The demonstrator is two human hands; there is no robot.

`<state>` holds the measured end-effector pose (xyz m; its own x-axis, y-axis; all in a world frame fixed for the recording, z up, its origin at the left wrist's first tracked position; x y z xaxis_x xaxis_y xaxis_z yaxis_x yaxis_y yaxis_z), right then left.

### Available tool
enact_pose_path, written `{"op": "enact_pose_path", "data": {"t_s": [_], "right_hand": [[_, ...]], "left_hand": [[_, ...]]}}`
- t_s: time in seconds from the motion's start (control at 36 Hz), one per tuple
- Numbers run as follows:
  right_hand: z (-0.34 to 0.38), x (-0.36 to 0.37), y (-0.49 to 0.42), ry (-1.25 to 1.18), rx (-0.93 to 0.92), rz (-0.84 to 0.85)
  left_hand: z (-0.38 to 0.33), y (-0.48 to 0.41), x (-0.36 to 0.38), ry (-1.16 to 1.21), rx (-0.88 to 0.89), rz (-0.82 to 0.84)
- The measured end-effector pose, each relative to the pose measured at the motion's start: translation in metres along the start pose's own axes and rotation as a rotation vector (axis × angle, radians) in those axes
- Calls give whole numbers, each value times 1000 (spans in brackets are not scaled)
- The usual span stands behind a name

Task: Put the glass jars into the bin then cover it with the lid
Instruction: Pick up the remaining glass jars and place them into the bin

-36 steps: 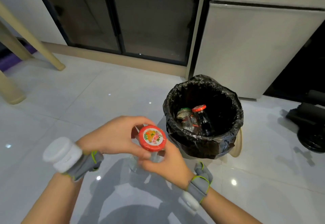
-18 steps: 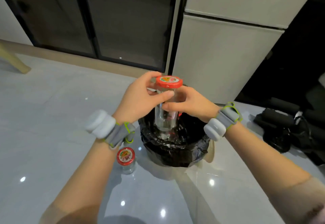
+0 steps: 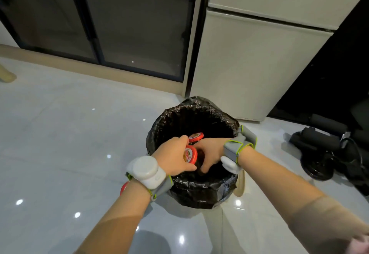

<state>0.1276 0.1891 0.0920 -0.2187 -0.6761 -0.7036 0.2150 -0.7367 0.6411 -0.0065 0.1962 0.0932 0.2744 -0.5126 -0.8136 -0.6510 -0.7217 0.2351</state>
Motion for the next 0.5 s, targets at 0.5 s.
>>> {"op": "enact_pose_path", "data": {"t_s": [0.5], "right_hand": [[-1, 0, -22, 23, 1, 215]], "left_hand": [[5, -23, 13, -150, 63, 116]]}}
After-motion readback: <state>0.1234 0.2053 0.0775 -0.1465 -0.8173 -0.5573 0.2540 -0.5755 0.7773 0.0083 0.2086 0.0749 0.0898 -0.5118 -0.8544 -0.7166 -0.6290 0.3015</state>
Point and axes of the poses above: each hand's wrist, its own y-axis away from the middle knuckle, its own x-axis out of the palm, z = x × y, the point moved 2 cm from there along -y, towards the middle knuckle
